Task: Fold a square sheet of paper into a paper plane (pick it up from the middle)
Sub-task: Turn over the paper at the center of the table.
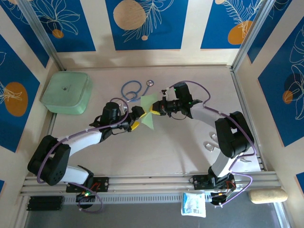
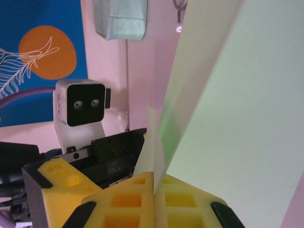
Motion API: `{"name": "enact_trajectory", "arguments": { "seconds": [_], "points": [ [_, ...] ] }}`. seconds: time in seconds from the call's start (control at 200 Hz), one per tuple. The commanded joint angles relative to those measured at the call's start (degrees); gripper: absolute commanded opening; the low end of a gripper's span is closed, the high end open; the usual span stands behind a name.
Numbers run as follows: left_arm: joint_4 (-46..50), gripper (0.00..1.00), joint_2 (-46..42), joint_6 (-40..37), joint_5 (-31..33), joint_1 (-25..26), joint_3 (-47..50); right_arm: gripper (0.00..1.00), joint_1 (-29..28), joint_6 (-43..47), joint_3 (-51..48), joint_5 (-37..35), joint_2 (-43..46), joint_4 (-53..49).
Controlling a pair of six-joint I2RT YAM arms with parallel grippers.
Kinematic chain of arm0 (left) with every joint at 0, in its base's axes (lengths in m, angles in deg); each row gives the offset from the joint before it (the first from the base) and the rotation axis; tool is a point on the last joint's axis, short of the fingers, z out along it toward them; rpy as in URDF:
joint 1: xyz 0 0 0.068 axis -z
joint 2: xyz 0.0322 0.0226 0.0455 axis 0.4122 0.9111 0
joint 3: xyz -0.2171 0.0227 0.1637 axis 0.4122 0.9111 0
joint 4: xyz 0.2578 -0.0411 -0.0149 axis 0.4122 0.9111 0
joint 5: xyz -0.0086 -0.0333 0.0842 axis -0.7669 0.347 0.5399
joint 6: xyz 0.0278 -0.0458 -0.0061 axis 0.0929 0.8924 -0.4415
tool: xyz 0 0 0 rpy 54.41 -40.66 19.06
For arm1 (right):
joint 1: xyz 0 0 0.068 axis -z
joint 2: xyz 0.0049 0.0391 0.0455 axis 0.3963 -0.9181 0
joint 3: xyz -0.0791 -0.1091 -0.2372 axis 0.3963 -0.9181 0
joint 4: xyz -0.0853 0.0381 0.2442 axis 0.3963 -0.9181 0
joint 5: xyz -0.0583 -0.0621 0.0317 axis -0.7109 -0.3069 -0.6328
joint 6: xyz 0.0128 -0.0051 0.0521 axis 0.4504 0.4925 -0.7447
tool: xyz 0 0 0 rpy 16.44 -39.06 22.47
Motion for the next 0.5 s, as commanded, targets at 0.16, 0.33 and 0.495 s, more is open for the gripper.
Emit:
{"name": "enact_trajectory", "arguments": {
  "seconds": [0.16, 0.33, 0.495],
  "points": [
    [-3.06, 0.76, -0.35, 0.66, -2.60, 0.45, -2.88, 0.06, 0.79, -1.98, 0.61, 5.80, 0.76, 2.74],
    [-3.36, 0.61, 0.23, 1.03, -2.60, 0.44, -3.61, 0.06, 1.00, -2.76, 0.42, 6.96, 0.03, 3.44],
    [-6.23, 0.50, 1.15, 2.02, -2.86, 0.54, -3.57, 0.07, 1.11, -3.15, 0.22, 7.32, -0.36, 3.81]
  ]
}}
